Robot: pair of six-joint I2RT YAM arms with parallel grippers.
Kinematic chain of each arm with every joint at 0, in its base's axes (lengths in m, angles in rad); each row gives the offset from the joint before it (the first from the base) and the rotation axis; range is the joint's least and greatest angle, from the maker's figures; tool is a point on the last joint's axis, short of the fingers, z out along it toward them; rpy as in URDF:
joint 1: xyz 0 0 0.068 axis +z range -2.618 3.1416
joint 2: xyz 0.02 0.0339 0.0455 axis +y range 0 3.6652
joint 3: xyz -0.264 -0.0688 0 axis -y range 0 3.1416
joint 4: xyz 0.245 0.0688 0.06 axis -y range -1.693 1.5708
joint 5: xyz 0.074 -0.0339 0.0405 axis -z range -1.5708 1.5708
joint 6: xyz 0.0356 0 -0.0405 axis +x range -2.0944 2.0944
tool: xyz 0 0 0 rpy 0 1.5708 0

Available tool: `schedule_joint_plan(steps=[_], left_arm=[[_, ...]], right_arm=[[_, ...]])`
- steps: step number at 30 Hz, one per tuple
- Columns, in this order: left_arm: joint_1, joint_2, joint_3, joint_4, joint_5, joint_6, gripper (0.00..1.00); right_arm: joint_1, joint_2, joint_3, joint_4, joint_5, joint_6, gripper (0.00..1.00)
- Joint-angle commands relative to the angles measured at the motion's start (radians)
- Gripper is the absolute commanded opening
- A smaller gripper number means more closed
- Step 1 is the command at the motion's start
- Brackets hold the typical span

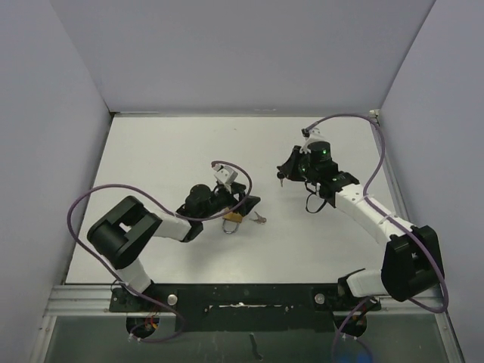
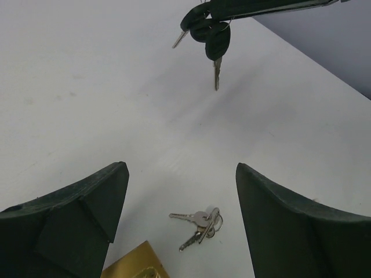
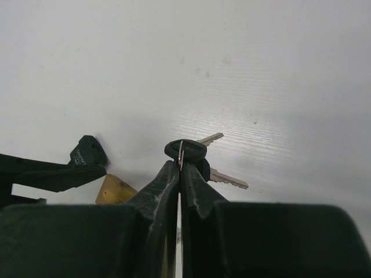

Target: Unlock with the key

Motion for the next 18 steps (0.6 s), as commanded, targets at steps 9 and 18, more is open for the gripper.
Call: schedule_joint_plan(steps=[9, 18], left_arm=[[-0.042, 0.286, 0.164, 0.44, 0.096, -0.044, 0.64], [-0.057, 0.386, 0.239, 0.502, 0.105, -0.08, 0.63]], right_arm=[[0.041, -0.099, -0.011, 0.071, -0.025, 0.053, 0.0], [0.072, -0.1, -0.009, 0.075, -0.011, 0.057, 0.0]])
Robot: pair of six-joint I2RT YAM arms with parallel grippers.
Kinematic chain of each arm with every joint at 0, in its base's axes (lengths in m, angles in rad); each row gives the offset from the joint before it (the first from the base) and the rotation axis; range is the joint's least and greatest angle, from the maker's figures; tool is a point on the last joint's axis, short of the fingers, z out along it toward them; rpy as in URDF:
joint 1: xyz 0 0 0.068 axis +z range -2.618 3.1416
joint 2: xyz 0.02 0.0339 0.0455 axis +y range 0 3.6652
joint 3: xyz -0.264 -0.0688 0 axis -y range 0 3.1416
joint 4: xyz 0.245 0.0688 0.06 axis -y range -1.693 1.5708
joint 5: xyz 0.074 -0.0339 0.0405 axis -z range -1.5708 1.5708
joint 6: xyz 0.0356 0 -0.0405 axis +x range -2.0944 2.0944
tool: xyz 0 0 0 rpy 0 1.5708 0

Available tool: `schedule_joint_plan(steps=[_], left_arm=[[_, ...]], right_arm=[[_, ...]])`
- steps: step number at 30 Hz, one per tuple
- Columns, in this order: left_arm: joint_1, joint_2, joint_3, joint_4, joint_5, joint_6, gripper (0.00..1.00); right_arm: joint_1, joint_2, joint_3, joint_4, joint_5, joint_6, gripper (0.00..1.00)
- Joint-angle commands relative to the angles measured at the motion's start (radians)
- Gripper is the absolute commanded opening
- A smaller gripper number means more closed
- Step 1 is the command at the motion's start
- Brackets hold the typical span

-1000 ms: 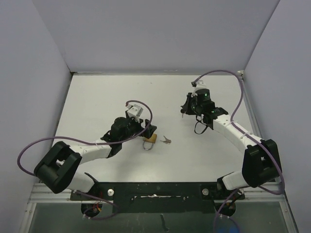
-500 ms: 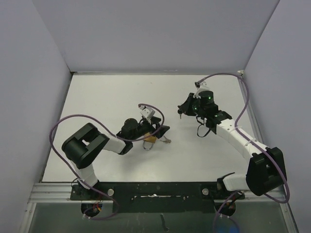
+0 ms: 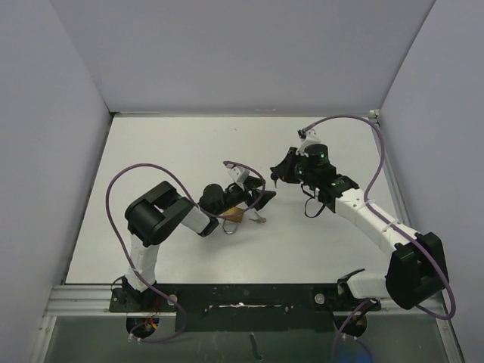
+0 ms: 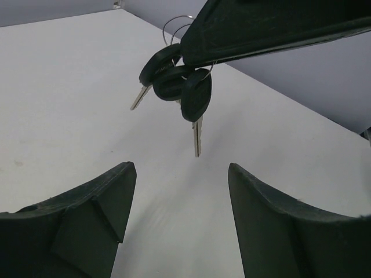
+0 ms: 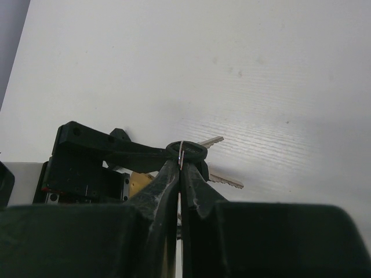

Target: Unlock with the key

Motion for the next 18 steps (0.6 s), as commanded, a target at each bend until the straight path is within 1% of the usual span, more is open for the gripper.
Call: schedule_joint_plan(steps=[1, 3, 7, 9, 10, 15, 18], left_arm=[[-0.016, 0.03, 0.047, 0.124, 0.023, -0.027, 0.63], [-0.019, 0.041, 0.085, 0.124, 0.028, -0.032, 0.63], [-0.022, 0.06, 0.111, 0.125, 0.032, -0.037, 0.63], [-0.022, 0.067, 0.117, 0.125, 0.031, -0.038, 0.61], [-0.022, 0.071, 0.12, 0.125, 0.031, -0.038, 0.58], [-0.022, 0.078, 0.112, 0.125, 0.028, -0.037, 0.38], [-0.022, 0.076, 0.101, 0.125, 0.026, -0.038, 0.36]], right_arm=[[0.018, -0.034, 0.006, 0.059, 0.006, 0.008, 0.0], [0.023, -0.03, 0.01, 0.06, 0.007, 0.009, 0.0], [0.039, -0.024, 0.013, 0.064, 0.013, 0.011, 0.0], [0.044, -0.024, 0.014, 0.066, 0.014, 0.012, 0.0], [0.046, -0.024, 0.014, 0.066, 0.016, 0.012, 0.0], [0.051, -0.029, 0.012, 0.063, 0.029, 0.013, 0.0], [0.051, -0.037, 0.009, 0.058, 0.043, 0.01, 0.0]])
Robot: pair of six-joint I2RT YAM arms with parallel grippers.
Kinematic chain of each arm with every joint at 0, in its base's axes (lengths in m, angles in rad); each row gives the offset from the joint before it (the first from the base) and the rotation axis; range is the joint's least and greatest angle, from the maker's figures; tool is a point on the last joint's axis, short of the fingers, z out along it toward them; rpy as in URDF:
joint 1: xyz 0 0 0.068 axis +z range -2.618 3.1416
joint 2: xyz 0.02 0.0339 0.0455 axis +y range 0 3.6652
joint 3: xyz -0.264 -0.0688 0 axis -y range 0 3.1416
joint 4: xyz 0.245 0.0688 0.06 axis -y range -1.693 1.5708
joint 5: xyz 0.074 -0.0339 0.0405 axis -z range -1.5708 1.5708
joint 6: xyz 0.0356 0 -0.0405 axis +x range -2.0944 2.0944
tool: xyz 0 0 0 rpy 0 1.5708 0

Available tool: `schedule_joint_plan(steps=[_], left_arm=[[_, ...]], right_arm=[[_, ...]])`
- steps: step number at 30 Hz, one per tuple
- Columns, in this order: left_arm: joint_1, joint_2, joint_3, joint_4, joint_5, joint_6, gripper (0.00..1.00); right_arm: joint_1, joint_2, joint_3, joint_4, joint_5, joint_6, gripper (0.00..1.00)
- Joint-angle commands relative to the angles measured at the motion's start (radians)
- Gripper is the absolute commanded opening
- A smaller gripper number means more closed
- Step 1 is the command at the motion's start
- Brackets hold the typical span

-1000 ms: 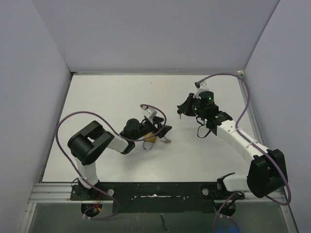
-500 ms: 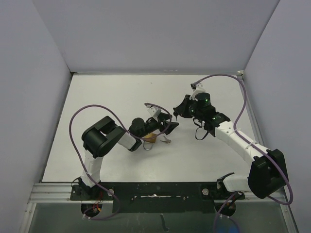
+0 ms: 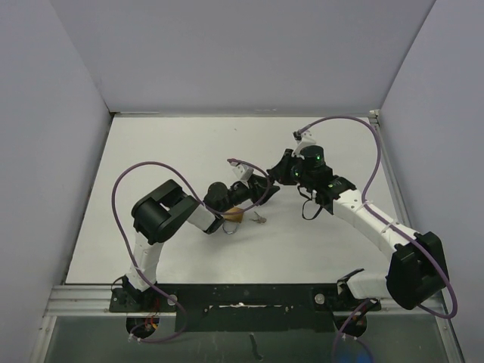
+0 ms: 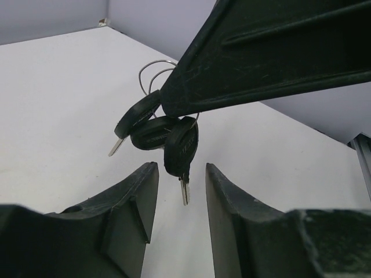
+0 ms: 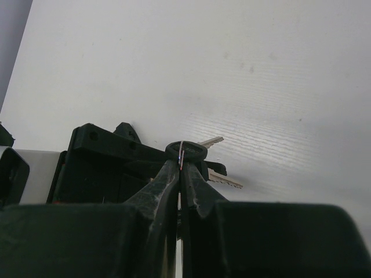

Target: Unlock with the key

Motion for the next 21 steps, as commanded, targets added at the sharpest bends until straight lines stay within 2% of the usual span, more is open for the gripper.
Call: schedule_joint_plan(steps=[1, 4, 17, 21], left_arm=[[-0.003, 0.012, 0.005, 0.074, 0.008, -0.009, 0.36], [-0.003, 0.01, -0.01, 0.074, 0.007, -0.008, 0.32], [-0.003, -0.016, -0.035, 0.076, -0.016, 0.021, 0.02], [-0.003, -0.036, -0.066, 0.076, -0.029, 0.032, 0.0]], right_arm=[[0.005, -0.04, 0.009, 0.055, 0.037, 0.005, 0.0], [0.005, -0.046, 0.008, 0.051, 0.047, 0.0, 0.0], [0.005, -0.054, -0.008, 0.044, 0.061, -0.005, 0.0], [0.005, -0.054, -0.013, 0.041, 0.065, -0.011, 0.0]])
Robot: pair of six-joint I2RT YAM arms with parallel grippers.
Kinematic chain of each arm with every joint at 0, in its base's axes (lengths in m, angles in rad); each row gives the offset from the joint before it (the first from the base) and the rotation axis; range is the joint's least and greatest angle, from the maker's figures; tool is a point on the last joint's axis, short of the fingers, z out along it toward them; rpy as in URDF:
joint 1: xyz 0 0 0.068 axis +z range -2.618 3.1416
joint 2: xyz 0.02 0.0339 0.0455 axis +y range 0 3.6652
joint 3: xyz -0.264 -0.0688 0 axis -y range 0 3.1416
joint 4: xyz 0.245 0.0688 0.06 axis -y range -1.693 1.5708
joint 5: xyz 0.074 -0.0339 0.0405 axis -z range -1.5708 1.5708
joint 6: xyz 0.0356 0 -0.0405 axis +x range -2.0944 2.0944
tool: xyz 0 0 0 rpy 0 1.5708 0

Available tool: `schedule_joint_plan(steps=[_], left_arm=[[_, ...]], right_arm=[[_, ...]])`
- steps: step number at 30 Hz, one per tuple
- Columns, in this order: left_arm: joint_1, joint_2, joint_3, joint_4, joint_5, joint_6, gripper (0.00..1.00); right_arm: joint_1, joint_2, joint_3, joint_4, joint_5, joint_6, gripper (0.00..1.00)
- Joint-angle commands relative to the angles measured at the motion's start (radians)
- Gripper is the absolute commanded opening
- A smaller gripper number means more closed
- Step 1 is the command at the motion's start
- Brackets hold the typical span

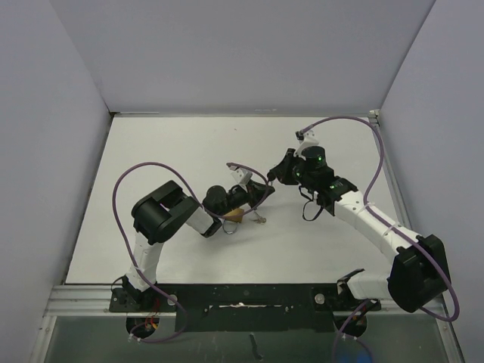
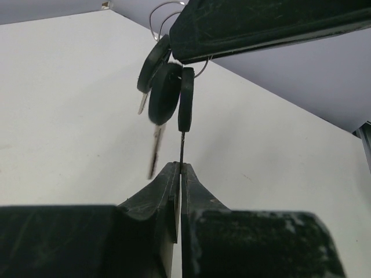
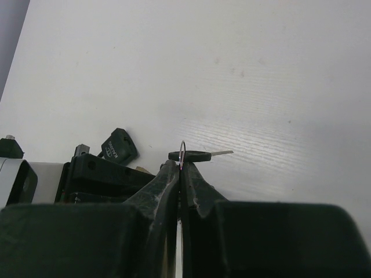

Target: Unlock with the key

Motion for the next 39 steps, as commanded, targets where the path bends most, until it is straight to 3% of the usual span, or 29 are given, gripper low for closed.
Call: schedule_joint_plan(steps=[1, 6, 9, 19, 27, 32, 39], left_arm=[[-0.003, -0.042, -0.032, 0.07, -0.026, 0.023, 0.0], [-0.003, -0.072, -0.049, 0.07, -0.047, 0.033, 0.0], [-0.003, -0.083, -0.051, 0.07, -0.051, 0.033, 0.06], [-0.003, -0.117, -0.04, 0.069, -0.041, 0.032, 0.13], [-0.004, -0.109, -0.025, 0.069, -0.024, 0.024, 0.14], [-0.007, -0.091, -0.016, 0.069, 0.001, 0.009, 0.32], [-0.02, -0.056, -0.003, 0.069, 0.003, 0.001, 0.37]], right_arm=[[0.004, -0.034, -0.009, 0.038, 0.021, -0.011, 0.0], [0.005, -0.035, -0.02, 0.037, 0.019, -0.012, 0.0], [0.004, -0.035, -0.025, 0.037, 0.018, -0.012, 0.0], [0.005, -0.027, -0.032, 0.041, 0.009, -0.009, 0.0], [0.005, -0.027, -0.031, 0.049, 0.003, -0.004, 0.0], [0.005, -0.029, -0.029, 0.055, 0.003, -0.001, 0.0], [0.005, -0.029, -0.024, 0.059, -0.01, 0.004, 0.0]])
